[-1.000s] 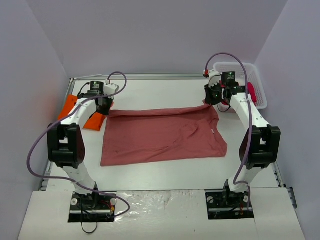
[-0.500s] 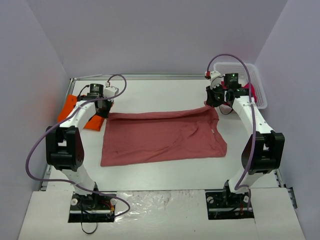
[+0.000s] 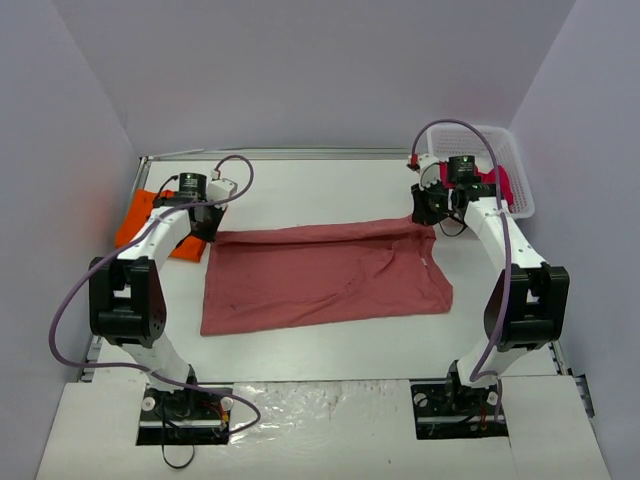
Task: Fold and stack the t-shirts
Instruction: Fold the other side of the tshirt into a rectangle
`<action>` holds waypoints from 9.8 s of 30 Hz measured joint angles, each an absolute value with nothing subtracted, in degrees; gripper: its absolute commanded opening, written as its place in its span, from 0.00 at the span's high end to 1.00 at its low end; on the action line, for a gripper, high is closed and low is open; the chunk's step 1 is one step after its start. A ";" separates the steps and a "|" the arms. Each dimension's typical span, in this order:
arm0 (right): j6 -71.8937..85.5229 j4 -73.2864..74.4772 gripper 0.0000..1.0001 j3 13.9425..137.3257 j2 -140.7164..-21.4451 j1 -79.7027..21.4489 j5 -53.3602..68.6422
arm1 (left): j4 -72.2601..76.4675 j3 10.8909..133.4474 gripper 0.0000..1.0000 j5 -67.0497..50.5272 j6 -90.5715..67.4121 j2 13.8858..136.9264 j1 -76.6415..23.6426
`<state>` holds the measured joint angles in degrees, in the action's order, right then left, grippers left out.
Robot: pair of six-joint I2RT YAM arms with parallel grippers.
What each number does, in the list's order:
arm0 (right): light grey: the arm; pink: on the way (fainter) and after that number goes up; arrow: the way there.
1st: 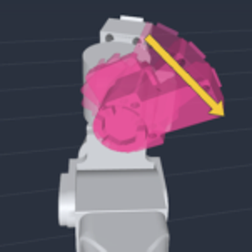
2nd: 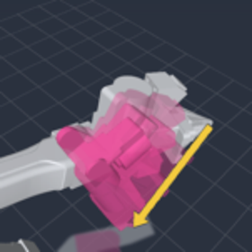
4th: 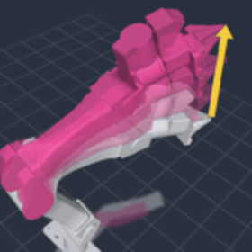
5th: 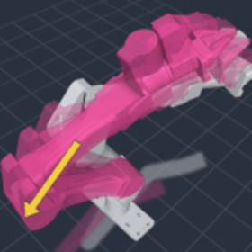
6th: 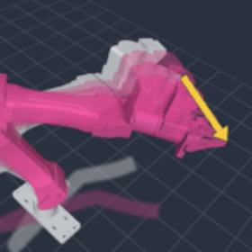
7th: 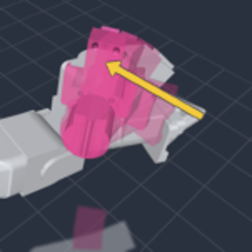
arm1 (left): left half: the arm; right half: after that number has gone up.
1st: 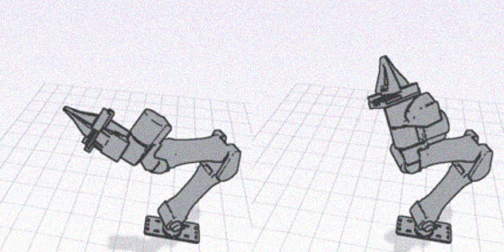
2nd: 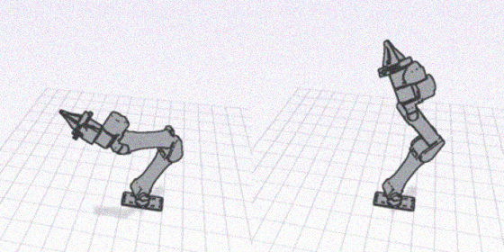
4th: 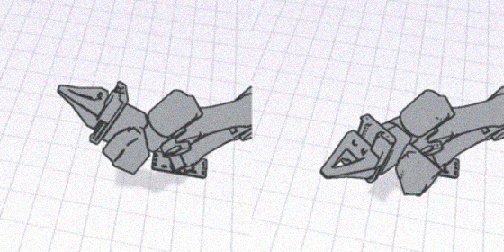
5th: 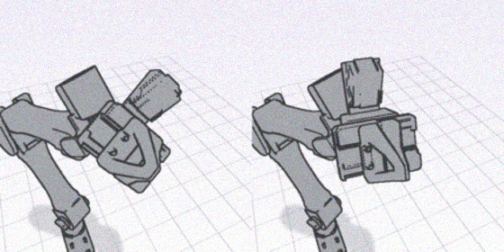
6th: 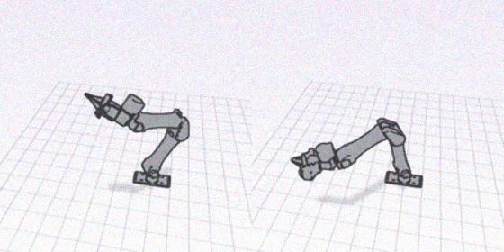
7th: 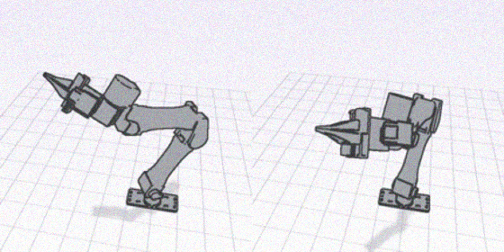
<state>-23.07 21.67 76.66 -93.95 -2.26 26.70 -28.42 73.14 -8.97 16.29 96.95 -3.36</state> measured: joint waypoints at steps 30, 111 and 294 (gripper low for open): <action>-26.98 23.35 1.00 69.08 -94.19 -2.22 27.86 | -31.42 71.31 0.95 -7.18 19.16 99.22 -4.97; -35.64 18.44 0.61 52.62 -82.39 -14.22 8.27 | -31.42 72.31 0.63 0.03 16.40 99.09 -7.51; -39.16 42.92 0.96 76.20 -98.85 -24.29 36.01 | -29.65 69.63 0.63 -1.23 16.38 99.77 -7.86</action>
<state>-39.16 42.92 76.20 -98.85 -24.29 36.01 -29.65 69.63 -1.23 16.38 99.77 -7.86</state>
